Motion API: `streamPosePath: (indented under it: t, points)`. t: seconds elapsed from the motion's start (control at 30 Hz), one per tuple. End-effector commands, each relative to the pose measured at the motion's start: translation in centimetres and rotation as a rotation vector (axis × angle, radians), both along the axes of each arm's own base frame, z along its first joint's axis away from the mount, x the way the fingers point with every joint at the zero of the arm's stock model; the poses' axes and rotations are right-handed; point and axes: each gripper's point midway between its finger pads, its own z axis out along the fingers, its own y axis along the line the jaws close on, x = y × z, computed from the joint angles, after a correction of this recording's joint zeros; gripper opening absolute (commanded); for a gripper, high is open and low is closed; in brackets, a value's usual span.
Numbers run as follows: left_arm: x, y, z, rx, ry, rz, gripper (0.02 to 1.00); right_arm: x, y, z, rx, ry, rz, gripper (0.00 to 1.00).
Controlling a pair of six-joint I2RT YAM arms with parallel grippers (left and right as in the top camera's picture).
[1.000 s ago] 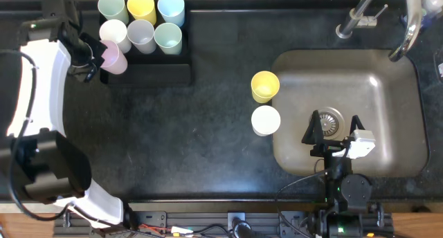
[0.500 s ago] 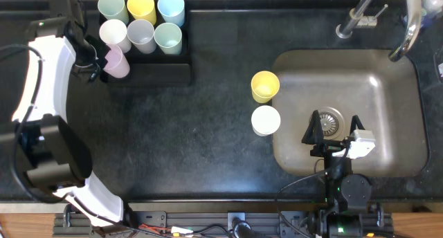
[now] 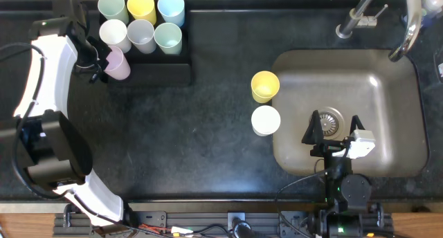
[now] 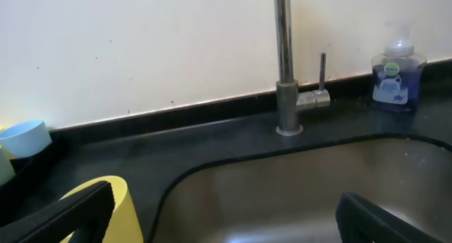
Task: Store Cups
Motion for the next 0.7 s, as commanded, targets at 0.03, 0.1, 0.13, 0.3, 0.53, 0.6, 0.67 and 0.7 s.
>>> streamPosePath:
  t: [0.03,0.1,0.13,0.3,0.53,0.6,0.67,0.7]
  points:
    - [0.6,0.9,-0.8,0.024,-0.003,0.023,0.036,0.0,0.0,-0.3,0.000,-0.001,0.000,0.996]
    - [0.7,0.8,-0.8,0.024,-0.001,0.021,0.036,0.0,0.0,-0.3,0.000,-0.001,0.000,0.998]
    - [0.7,0.8,-0.8,0.024,-0.001,0.021,0.036,0.0,0.0,-0.3,0.000,-0.001,0.000,0.998]
    - [0.6,0.8,-0.8,0.023,0.000,0.021,0.474,0.0,0.0,-0.3,0.000,-0.001,0.000,0.996]
    - [0.7,0.5,0.3,0.013,-0.029,0.018,0.998,0.0,0.0,-0.3,0.000,-0.001,0.000,0.996]
    - [0.7,0.5,1.4,0.018,-0.057,0.018,0.998,0.0,0.0,-0.3,0.000,-0.001,0.000,0.998]
    - [0.7,0.5,2.9,0.025,-0.093,0.015,0.998,0.0,0.0,-0.3,0.000,-0.001,0.001,0.998]
    - [0.6,0.5,3.8,0.028,-0.113,0.015,1.000,0.0,0.0,-0.3,0.000,-0.001,0.000,0.998]
